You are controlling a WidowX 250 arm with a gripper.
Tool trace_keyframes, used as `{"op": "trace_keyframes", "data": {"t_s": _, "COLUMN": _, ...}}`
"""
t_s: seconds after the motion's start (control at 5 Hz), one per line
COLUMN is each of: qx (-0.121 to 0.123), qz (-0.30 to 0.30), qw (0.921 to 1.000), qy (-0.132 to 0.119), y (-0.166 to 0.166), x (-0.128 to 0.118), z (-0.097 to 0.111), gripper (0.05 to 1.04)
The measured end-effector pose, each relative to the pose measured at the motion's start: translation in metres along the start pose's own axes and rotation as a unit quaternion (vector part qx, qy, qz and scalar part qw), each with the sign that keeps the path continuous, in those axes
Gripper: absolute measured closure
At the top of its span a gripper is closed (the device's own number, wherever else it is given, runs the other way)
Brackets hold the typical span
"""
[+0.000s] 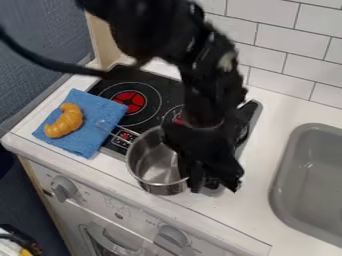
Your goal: Move the silver pot to the left burner
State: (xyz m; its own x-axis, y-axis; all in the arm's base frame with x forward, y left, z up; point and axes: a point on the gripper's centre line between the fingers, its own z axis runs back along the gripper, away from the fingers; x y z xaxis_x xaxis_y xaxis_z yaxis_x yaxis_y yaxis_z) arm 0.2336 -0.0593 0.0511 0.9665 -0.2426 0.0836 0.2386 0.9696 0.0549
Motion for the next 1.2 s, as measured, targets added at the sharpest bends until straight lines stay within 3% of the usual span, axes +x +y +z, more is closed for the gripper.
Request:
{"op": "trace_keyframes", "data": {"t_s": 0.2, "qx": 0.014, "qz": 0.008, "qw": 0.9994, "qy": -0.031, "y": 0.032, "x": 0.021, "z": 0.031, "gripper": 1.002}}
{"op": "trace_keyframes", "data": {"t_s": 0.4, "qx": 0.022, "qz": 0.017, "qw": 0.9992, "qy": -0.031, "y": 0.061, "x": 0.046, "z": 0.029, "gripper": 1.002}}
{"op": "trace_keyframes", "data": {"t_s": 0.6, "qx": 0.037, "qz": 0.037, "qw": 0.9985, "qy": -0.014, "y": 0.093, "x": 0.071, "z": 0.011, "gripper": 1.002}}
{"op": "trace_keyframes", "data": {"t_s": 1.2, "qx": 0.055, "qz": 0.05, "qw": 0.9971, "qy": 0.017, "y": 0.132, "x": 0.127, "z": -0.035, "gripper": 1.007}}
